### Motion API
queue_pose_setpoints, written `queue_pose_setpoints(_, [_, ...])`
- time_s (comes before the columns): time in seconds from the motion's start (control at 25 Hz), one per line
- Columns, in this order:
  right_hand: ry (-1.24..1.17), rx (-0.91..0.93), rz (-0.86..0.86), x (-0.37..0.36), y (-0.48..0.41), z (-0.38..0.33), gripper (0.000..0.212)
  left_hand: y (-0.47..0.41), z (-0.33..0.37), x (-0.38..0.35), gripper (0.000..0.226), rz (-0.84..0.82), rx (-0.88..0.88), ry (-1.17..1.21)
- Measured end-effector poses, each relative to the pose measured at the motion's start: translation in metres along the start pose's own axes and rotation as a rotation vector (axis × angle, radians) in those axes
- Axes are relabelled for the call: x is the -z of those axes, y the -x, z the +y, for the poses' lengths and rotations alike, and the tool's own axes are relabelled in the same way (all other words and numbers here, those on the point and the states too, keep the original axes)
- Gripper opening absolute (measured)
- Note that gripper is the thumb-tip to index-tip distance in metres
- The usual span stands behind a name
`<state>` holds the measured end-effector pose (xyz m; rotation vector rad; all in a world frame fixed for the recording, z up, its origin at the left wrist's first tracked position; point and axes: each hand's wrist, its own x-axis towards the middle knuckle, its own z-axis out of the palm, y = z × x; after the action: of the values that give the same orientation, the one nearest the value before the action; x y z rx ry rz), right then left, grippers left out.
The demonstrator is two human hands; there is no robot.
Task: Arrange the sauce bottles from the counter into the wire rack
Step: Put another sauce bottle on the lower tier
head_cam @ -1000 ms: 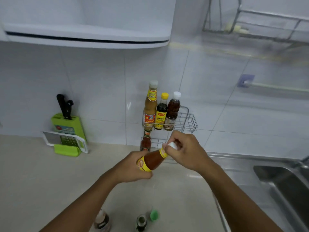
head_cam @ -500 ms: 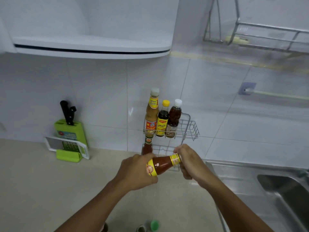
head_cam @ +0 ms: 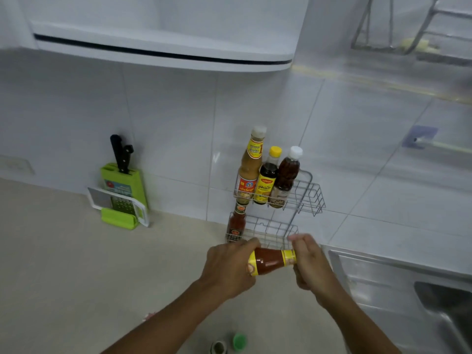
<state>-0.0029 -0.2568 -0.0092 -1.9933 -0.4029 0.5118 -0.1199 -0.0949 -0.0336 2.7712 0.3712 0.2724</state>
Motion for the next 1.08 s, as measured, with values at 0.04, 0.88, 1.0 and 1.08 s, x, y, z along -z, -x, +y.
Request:
queue_pose_setpoints(0.04, [0.030,0.184,0.056,0.001,0.002,0.000,0.017,-0.003,-0.002,0.000,0.059,-0.223,0.078,0.248])
queue_pose_setpoints(0.88, [-0.249,0.038,0.174,-0.046,-0.106,0.046,0.027,-0.094,-0.078,-0.077,0.082,-0.088,0.593,0.783])
queue_pose_setpoints(1.0, [-0.030,0.100,0.211,-0.056,-0.124,0.047,0.046,-0.106,-0.096,-0.085,0.088,-0.098,0.716,0.837])
queue_pose_setpoints(1.08, [0.076,0.143,0.186,-0.063,-0.135,0.048,0.052,-0.112,-0.100,-0.090,0.087,-0.140,0.738,0.842])
